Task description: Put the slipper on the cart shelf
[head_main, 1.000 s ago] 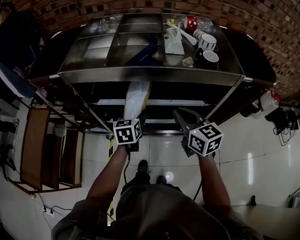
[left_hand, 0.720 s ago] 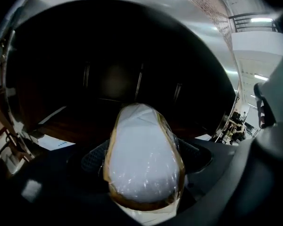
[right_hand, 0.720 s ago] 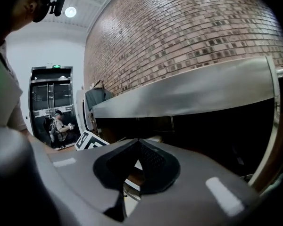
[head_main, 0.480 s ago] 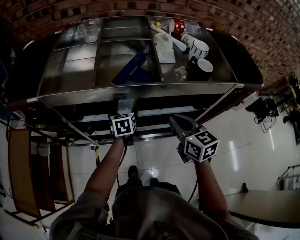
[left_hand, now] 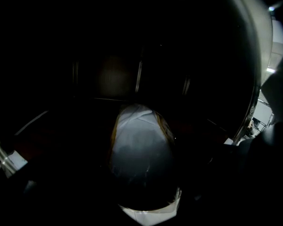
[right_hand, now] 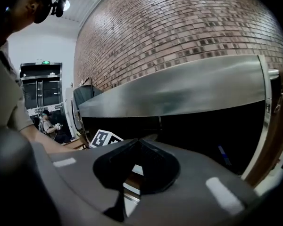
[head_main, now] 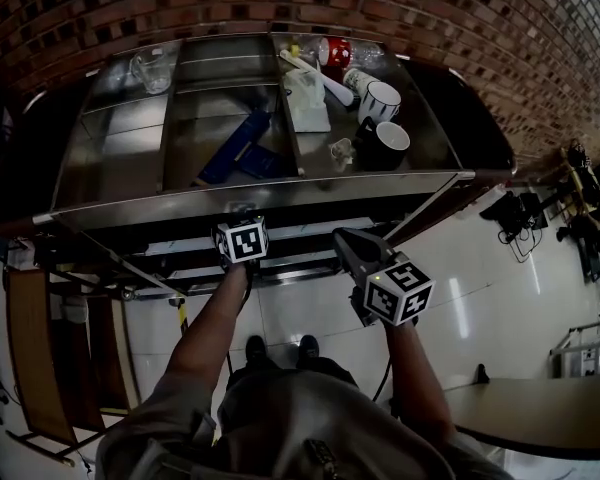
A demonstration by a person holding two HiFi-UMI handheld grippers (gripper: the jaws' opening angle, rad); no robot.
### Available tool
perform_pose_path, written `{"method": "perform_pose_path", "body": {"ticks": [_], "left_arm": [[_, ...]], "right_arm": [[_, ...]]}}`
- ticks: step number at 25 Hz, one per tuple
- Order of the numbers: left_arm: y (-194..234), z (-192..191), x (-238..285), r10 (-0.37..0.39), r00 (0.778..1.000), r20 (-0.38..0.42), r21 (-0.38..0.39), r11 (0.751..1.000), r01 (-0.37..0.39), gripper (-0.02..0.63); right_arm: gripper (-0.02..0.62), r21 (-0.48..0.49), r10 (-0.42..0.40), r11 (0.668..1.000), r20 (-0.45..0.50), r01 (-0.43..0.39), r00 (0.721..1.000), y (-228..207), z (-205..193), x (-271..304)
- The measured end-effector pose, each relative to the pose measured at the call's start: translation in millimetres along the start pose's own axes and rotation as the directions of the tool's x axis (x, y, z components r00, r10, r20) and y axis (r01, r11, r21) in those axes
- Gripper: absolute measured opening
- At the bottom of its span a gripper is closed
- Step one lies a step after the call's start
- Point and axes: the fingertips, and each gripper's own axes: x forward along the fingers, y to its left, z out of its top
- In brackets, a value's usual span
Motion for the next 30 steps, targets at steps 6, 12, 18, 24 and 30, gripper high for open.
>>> {"method": "perform_pose_path", "body": {"ticks": [6, 12, 18, 24, 30], "left_arm": [[-10.2, -0.1, 4.8, -0.011, 1.0, 0.011, 0.053, 0.999, 0.011, 0.451], [-14.8, 3.3, -19.6, -0.028, 0.999, 0.019, 0.058, 0.998, 0.027, 0.509], [-23.3, 10.1, -60.1, -0.061, 0.997, 0.05, 0.059, 0.997, 0.058, 0.505], [-41.6, 31.2, -125.8, -0.142, 0.978, 0.155, 0.096, 0.987, 0.128, 0.271], [-54.2, 53.1, -180.3, -0.179, 0.949, 0.258, 0.106, 0.982, 0.156, 0.111]], "right_arm": [[0.0, -0.014, 0.034, 0.999, 0.042, -0.033, 0.999, -14.8, 17.7, -5.9], [0.0, -0.021, 0.093, 0.996, 0.072, -0.092, 0.993, -10.2, 27.6, -4.8], [0.0, -0.03, 0.185, 0.983, 0.085, -0.183, 0.979, 6.5, 32.2, 12.7], [0.0, -0.011, 0.265, 0.964, 0.115, -0.265, 0.957, 28.4, 33.3, 24.2], [0.0, -0.051, 0.33, 0.944, 0.115, -0.326, 0.937, 49.6, 38.3, 31.2]]}}
